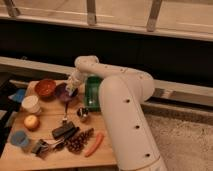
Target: Wipe purple bowl with towel
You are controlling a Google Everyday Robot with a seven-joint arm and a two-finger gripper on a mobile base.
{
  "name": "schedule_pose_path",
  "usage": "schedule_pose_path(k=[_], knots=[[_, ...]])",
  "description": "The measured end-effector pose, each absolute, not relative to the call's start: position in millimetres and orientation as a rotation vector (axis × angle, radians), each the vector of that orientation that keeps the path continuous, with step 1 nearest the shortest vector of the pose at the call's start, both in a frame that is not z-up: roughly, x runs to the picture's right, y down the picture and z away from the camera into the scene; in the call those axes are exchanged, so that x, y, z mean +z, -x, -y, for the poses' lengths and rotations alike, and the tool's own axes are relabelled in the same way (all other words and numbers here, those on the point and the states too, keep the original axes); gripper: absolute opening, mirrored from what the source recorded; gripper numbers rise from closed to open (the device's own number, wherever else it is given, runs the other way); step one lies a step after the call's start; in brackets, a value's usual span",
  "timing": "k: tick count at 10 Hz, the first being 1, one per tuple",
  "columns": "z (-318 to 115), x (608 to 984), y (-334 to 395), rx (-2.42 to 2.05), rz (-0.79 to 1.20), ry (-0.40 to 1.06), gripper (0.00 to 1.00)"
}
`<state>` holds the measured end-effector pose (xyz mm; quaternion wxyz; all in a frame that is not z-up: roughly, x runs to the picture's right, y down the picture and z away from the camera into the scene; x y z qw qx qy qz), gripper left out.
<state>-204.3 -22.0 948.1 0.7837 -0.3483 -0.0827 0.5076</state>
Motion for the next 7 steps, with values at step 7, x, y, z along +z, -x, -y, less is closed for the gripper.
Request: schedule_pose_path(k=[7], knots=[[14, 916, 213, 1.069, 0.262, 0.792, 0.14]])
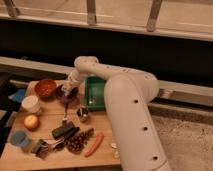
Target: Wipe purple bowl with towel
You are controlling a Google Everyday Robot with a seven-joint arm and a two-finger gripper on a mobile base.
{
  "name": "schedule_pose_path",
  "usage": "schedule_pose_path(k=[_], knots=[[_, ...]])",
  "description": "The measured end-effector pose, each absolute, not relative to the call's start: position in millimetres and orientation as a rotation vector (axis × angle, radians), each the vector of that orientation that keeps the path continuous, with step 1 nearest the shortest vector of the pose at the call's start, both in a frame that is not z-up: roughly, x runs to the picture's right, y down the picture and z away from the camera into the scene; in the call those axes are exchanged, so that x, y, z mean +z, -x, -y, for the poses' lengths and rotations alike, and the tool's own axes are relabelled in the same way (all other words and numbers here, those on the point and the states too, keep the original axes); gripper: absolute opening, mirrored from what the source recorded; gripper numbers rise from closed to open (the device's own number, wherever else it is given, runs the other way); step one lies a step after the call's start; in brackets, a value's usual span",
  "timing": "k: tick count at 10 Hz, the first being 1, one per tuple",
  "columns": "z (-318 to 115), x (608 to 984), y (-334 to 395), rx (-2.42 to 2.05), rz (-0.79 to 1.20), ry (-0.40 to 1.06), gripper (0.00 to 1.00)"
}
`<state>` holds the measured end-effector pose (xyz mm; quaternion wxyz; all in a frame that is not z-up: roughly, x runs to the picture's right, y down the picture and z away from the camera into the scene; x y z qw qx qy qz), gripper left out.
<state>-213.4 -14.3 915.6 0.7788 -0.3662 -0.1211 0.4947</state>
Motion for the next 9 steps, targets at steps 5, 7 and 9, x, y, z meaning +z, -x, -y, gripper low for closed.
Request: schedule_pose_path(k=[5, 7, 9], knots=[[-6, 895, 193, 1.083, 0.217, 0.814, 0.14], [3, 906, 178, 1.089, 0.177, 0.787, 0.14], [19, 922, 169, 1.093, 0.163, 0.759, 0.14]])
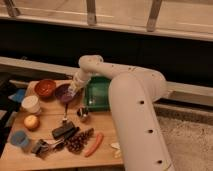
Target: Wipe purple bowl with towel
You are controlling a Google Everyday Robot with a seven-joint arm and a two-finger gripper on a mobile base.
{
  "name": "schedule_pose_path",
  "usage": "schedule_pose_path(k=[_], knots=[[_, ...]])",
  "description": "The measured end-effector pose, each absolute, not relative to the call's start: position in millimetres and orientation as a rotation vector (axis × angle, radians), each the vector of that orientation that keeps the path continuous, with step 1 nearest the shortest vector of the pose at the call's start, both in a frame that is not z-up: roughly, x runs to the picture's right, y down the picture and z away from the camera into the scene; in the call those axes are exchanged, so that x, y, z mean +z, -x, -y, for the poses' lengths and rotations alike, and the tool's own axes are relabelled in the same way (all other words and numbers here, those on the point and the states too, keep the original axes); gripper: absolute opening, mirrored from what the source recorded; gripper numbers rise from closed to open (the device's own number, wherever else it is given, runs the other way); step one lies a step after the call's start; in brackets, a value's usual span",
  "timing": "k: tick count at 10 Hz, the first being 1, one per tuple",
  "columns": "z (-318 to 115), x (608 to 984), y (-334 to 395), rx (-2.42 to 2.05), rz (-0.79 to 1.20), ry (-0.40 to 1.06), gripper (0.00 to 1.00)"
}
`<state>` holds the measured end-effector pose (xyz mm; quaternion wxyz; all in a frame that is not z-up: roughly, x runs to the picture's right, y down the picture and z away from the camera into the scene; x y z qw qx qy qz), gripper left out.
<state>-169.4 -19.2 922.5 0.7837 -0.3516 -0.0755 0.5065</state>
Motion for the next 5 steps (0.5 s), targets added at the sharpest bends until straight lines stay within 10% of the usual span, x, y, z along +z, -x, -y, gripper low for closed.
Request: schedule_pose_path(k=[5], knots=[[23, 919, 229, 1.01, 0.274, 0.801, 0.14]])
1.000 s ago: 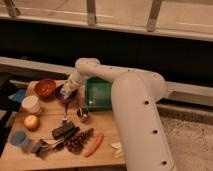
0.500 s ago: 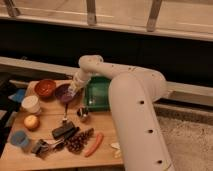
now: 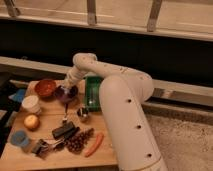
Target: Wipe purple bowl with towel
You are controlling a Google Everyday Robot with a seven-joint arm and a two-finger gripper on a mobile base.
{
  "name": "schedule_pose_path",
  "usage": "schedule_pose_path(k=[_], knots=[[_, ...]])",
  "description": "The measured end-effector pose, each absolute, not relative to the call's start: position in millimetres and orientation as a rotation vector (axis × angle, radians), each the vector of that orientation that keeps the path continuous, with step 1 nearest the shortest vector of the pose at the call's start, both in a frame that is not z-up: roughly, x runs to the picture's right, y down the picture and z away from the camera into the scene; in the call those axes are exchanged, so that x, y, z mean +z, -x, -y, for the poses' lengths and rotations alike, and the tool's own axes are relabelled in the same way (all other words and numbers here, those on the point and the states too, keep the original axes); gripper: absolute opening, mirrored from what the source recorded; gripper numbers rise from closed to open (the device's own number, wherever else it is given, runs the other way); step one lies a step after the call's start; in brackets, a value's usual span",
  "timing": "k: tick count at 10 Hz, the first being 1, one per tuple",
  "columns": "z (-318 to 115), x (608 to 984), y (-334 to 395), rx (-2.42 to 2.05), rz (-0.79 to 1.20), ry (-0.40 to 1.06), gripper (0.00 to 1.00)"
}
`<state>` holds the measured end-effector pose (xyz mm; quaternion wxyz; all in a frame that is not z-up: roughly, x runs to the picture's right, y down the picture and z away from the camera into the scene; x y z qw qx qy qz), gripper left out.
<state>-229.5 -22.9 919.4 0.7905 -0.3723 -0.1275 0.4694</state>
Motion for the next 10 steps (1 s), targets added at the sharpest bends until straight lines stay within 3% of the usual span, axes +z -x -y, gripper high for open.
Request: schedule_pose_path(k=[5, 10], knots=[[-7, 890, 240, 0.974, 0.27, 0.834, 0.14], [16, 905, 195, 1.025, 0.199, 0.756, 0.14]])
